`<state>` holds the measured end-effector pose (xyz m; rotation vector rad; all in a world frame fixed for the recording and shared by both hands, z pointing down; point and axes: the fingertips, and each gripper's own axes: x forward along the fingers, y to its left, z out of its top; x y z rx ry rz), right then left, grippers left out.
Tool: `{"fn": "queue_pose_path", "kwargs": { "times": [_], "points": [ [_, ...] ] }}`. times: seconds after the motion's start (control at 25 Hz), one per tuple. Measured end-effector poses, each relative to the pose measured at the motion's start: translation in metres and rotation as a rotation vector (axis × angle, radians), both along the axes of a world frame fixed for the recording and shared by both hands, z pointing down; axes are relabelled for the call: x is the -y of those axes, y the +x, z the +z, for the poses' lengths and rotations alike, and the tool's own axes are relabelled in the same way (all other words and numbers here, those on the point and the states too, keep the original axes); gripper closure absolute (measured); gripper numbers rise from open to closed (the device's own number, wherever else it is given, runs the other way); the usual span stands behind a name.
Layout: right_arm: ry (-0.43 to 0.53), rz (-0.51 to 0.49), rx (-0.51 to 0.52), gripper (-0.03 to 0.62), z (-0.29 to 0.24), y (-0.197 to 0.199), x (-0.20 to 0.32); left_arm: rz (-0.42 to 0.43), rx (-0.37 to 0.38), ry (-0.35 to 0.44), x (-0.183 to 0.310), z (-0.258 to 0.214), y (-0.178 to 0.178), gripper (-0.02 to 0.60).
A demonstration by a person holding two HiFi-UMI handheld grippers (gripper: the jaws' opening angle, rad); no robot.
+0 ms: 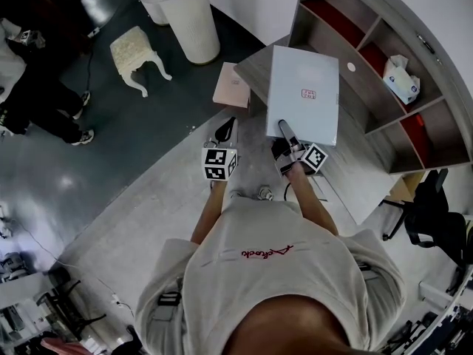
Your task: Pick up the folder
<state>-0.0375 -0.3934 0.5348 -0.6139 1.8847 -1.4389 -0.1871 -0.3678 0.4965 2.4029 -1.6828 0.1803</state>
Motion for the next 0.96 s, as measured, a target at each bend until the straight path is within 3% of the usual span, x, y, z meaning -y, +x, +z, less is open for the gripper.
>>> {"fn": "queue_pose_path", "kwargs": {
  "times": [0.96],
  "points": [
    [-0.001, 0.019, -0.001, 0.307, 0.002, -0.008, 0.013, 0.021, 0.009, 0.014, 0.015, -0.002, -0.007, 0.583]
  ]
}}
